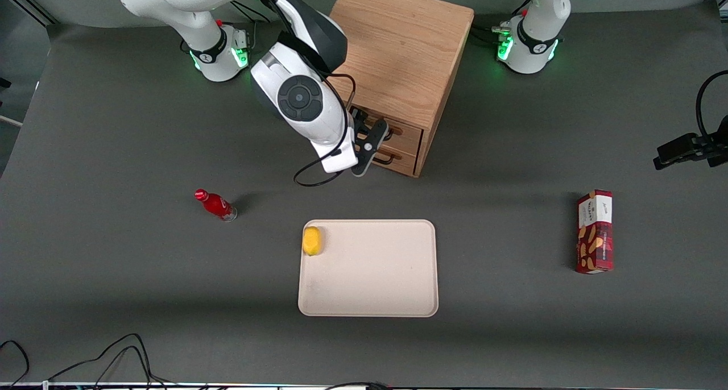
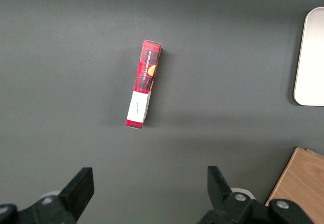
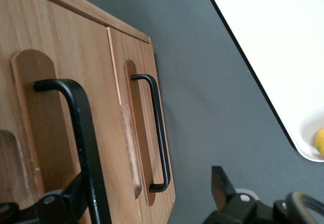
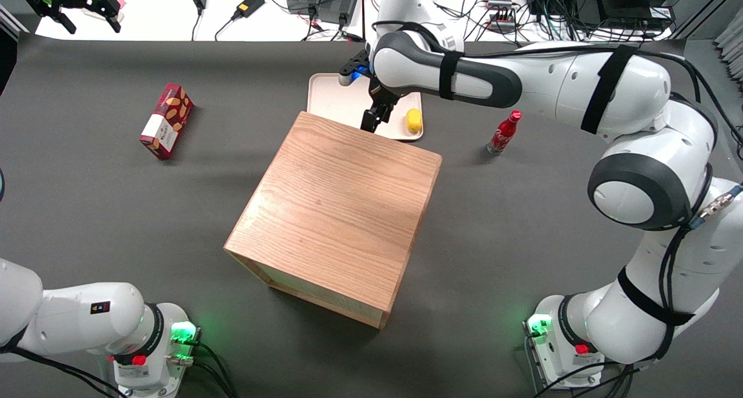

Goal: Open upper drawer

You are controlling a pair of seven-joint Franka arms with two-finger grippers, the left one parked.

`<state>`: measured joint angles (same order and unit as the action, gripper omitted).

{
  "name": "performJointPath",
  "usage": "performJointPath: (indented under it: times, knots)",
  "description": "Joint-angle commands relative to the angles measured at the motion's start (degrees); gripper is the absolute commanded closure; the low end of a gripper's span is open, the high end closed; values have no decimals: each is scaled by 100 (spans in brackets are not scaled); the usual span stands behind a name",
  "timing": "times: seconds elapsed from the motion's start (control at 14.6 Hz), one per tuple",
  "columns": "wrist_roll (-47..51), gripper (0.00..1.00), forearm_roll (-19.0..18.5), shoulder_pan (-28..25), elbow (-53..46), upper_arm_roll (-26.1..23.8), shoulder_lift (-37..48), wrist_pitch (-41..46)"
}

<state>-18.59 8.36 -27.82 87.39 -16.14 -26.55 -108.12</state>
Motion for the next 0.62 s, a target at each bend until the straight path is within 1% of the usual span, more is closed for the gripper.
performJointPath:
  times: [0.0, 0.55]
  knots:
    - [-137, 0, -160, 57, -46, 58, -26, -122]
    - [-286, 0, -186, 145, -239, 111, -149, -122]
